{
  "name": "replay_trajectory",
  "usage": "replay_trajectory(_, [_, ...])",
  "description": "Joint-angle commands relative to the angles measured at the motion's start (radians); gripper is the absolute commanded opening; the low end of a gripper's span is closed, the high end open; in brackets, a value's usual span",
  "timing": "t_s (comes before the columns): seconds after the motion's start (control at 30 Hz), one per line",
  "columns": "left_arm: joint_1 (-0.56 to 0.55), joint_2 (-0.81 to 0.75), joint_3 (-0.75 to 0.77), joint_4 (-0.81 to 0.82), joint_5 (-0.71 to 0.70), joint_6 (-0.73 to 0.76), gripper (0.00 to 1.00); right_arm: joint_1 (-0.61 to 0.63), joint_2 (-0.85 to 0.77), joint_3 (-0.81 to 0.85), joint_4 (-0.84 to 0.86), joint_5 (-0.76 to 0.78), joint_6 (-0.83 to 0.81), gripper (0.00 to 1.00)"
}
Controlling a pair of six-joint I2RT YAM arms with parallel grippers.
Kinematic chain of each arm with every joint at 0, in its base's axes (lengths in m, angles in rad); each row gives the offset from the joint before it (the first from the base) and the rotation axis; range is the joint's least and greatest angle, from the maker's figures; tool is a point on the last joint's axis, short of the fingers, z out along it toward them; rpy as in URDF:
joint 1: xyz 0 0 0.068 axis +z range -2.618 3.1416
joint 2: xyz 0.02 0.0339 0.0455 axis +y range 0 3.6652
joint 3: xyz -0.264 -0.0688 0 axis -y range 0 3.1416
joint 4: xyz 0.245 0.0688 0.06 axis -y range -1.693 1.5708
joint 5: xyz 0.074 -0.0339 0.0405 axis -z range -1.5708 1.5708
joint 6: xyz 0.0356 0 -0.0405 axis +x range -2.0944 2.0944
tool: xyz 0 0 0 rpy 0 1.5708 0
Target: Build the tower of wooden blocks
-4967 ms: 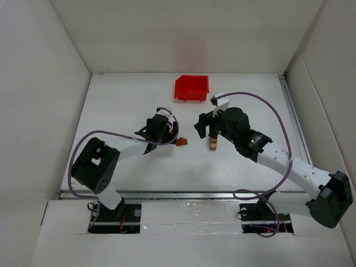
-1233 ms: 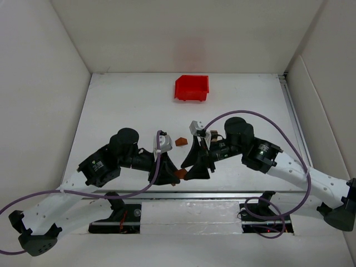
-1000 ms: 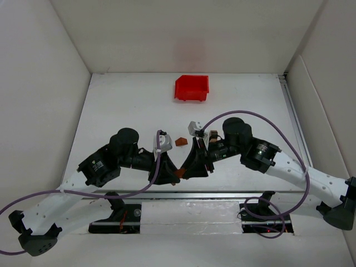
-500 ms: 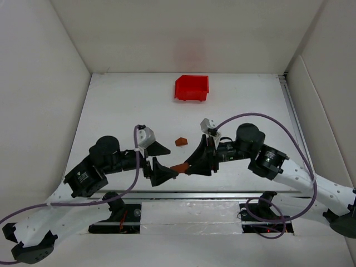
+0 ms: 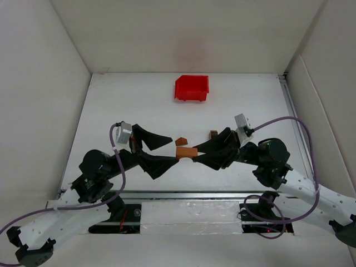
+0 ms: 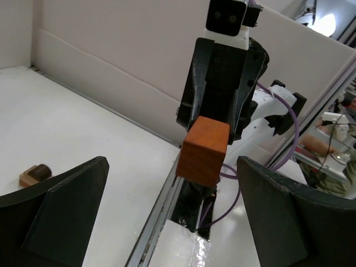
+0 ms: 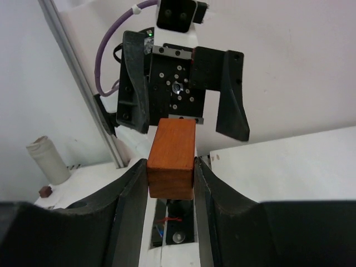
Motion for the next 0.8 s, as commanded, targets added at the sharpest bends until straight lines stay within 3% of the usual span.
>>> replay_trajectory(0.0, [-0.001, 0.081, 0.011, 0.236, 0.105, -0.064, 0.99, -0.008, 0.037, 0.049, 0.167, 0.015, 0.012, 0.00])
replay_trajectory(0.1, [-0.001, 0.109, 0.037, 0.247, 0.130, -0.055, 0.98, -0.008, 0.054, 0.065, 0.175, 0.015, 0.015, 0.00])
replay_trajectory(0.17, [-0.001, 0.103, 0.031, 0.260, 0.130, -0.045, 0.92, -0.008, 0.052, 0.068, 0.159, 0.018, 0.007, 0.00])
replay_trajectory(0.43, [-0.001, 0.069, 0.012, 0.291, 0.142, -0.025, 0.34, -0.017, 0.069, 0.060, 0.216, 0.007, 0.038, 0.00])
replay_trajectory(0.77, [-0.001, 0.104, 0.027, 0.334, 0.209, -0.037, 0.02, -0.035, 0.126, 0.062, 0.261, -0.039, 0.077, 0.00])
